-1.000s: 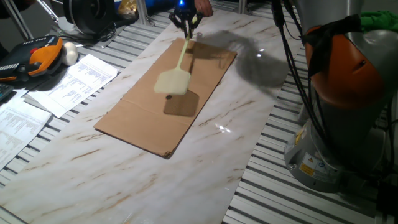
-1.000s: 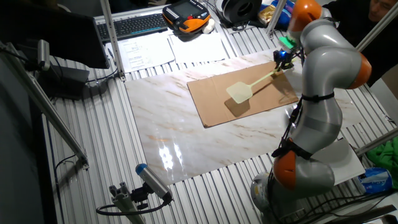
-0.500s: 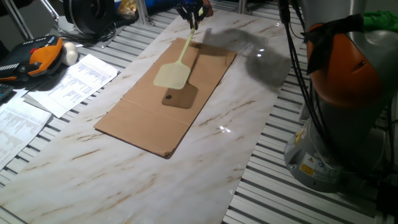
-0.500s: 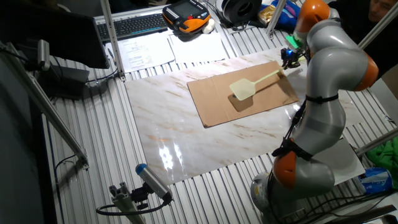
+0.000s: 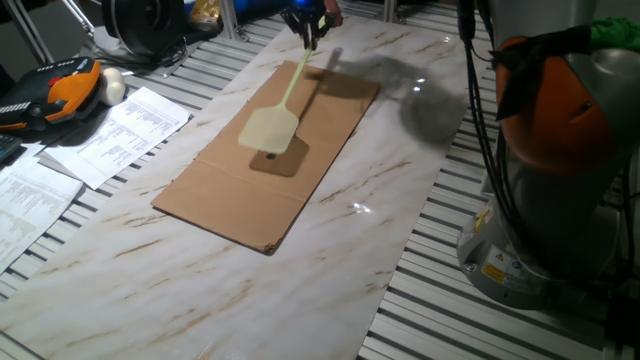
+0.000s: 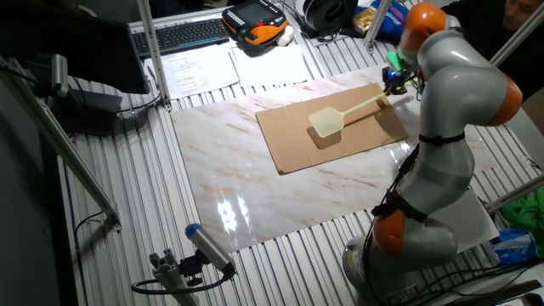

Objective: Swat with a flyswatter

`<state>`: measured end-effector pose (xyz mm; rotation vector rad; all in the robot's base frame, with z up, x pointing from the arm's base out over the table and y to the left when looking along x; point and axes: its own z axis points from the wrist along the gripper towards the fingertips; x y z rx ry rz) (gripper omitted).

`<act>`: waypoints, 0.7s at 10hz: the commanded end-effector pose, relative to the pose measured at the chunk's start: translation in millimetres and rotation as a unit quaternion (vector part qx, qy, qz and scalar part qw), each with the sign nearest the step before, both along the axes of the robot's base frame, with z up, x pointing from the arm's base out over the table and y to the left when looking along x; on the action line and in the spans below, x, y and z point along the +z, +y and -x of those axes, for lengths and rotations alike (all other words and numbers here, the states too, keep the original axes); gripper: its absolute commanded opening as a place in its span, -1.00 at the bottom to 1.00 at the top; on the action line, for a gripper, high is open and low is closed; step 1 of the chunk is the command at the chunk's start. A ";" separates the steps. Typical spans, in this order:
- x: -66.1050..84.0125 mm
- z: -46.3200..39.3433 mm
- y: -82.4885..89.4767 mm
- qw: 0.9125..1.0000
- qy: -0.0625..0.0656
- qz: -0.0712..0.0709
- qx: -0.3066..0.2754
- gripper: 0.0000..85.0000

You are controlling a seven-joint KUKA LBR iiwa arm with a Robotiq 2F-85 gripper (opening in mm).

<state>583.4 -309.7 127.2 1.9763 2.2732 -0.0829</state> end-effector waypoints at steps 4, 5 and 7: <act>-12.7 -4.1 6.7 0.993 -0.037 0.111 0.016 -1.00; -15.1 -5.1 5.1 0.989 -0.048 0.137 0.021 -1.00; -19.9 -5.4 5.2 0.981 -0.071 0.176 0.029 -1.00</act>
